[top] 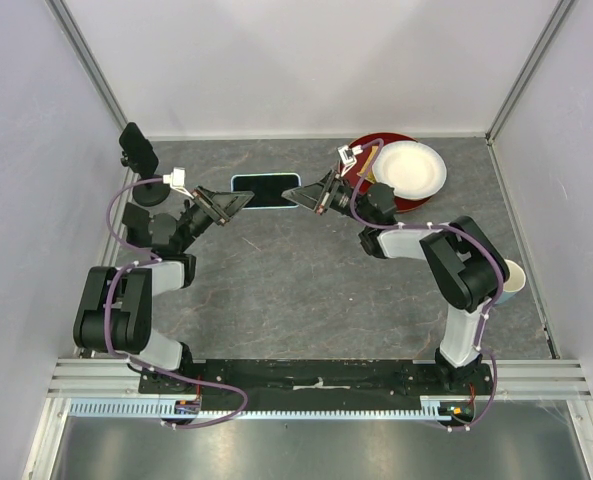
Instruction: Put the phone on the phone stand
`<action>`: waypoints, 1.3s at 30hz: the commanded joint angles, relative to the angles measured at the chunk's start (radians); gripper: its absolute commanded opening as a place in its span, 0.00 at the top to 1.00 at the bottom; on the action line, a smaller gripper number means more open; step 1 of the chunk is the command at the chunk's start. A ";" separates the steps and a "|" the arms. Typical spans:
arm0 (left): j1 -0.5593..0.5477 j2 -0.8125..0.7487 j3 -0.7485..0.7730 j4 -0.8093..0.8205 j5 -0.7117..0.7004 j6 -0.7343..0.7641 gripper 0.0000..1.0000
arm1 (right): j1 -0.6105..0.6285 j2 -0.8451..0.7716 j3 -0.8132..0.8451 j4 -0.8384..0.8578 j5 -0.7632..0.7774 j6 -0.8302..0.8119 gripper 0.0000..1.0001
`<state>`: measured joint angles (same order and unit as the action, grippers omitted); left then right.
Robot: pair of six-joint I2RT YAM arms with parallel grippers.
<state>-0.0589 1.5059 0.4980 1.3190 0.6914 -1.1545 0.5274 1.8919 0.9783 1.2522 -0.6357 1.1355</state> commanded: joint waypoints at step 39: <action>-0.226 0.013 0.635 -1.392 0.422 0.955 0.29 | -0.047 -0.260 0.212 -1.198 -0.481 -1.303 1.00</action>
<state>-0.2539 1.4807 1.0569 0.1364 1.0080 -0.3988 0.4839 1.6947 1.1313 0.0410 -1.0130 -0.1135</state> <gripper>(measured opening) 0.735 0.176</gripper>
